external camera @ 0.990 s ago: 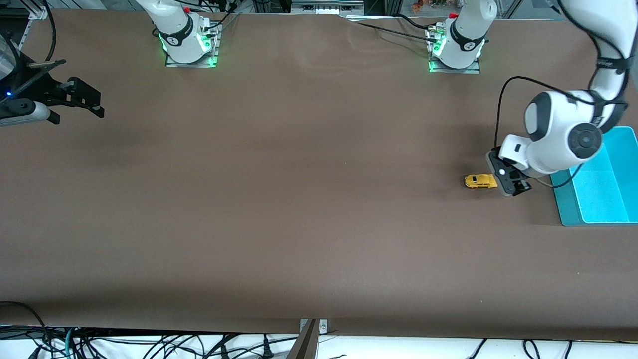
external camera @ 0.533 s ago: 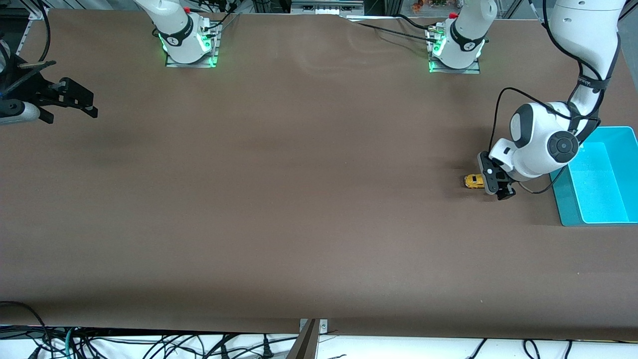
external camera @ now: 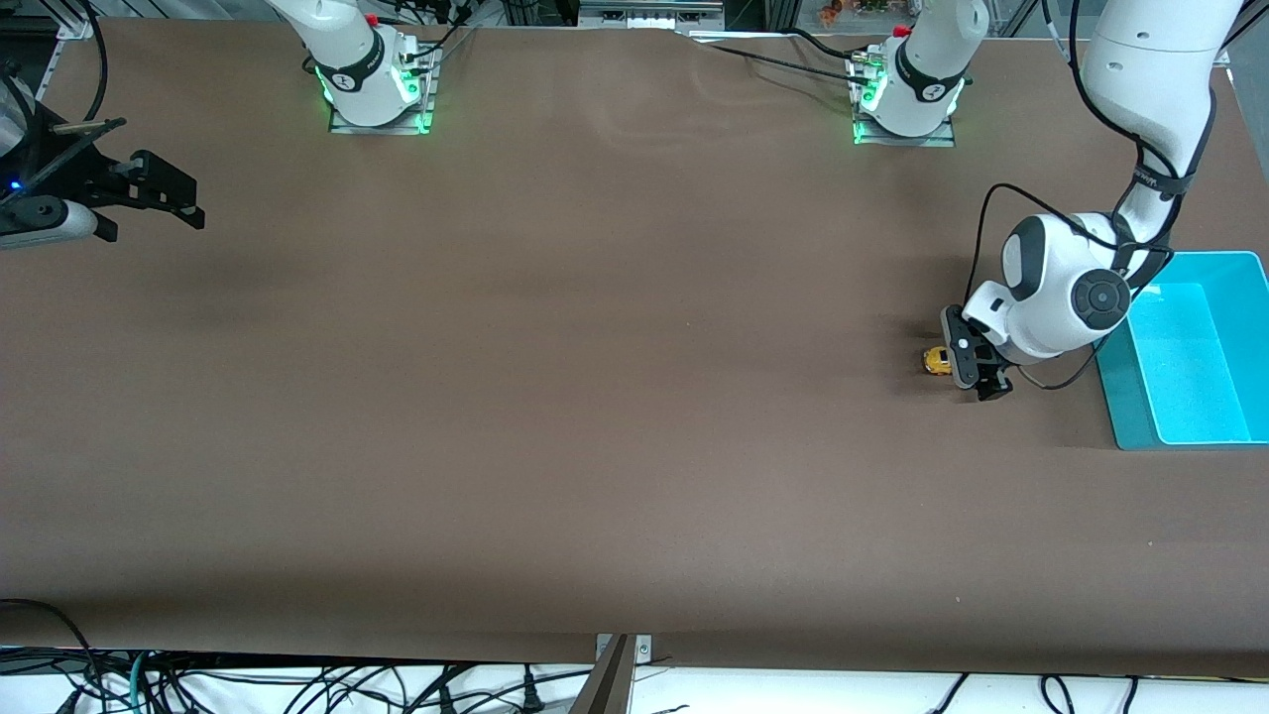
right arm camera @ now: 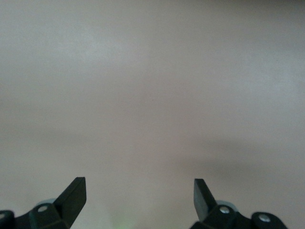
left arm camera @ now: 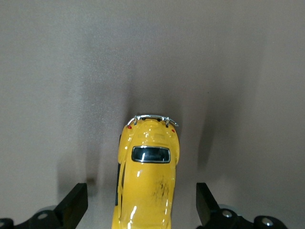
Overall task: Wind and store yellow beetle car
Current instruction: 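Close the left gripper around the yellow car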
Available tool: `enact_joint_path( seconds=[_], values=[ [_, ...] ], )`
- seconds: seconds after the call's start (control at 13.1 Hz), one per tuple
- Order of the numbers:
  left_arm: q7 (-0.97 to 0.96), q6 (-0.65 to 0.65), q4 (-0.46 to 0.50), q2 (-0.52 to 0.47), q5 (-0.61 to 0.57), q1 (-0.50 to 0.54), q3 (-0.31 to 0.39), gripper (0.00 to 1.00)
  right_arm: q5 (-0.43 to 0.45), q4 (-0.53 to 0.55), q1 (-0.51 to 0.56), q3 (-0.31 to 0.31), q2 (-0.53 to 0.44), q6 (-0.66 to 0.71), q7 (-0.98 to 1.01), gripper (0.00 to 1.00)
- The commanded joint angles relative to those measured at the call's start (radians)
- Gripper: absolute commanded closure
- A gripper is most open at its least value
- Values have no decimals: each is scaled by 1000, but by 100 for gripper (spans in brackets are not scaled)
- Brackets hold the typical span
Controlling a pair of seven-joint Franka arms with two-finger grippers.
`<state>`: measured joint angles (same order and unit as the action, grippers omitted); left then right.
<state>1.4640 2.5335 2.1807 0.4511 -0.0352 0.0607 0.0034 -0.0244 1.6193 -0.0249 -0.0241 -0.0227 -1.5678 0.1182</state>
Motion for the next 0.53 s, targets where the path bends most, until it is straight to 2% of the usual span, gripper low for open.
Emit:
enact_joint_path(
  seconds=[0.0, 0.15, 0.3, 0.46],
  values=[
    [30, 14, 11, -11, 1, 14, -28, 3, 29, -4, -10, -16, -10, 9, 1, 0],
    [30, 14, 11, -11, 1, 14, -34, 54, 29, -6, -10, -17, -8, 6, 3, 0],
    [30, 11, 10, -14, 1, 14, -34, 70, 28, -7, -10, -17, -5, 6, 1, 0],
    [30, 7, 8, -19, 1, 14, -33, 78, 28, -7, -12, -16, -3, 2, 4, 0]
  ],
)
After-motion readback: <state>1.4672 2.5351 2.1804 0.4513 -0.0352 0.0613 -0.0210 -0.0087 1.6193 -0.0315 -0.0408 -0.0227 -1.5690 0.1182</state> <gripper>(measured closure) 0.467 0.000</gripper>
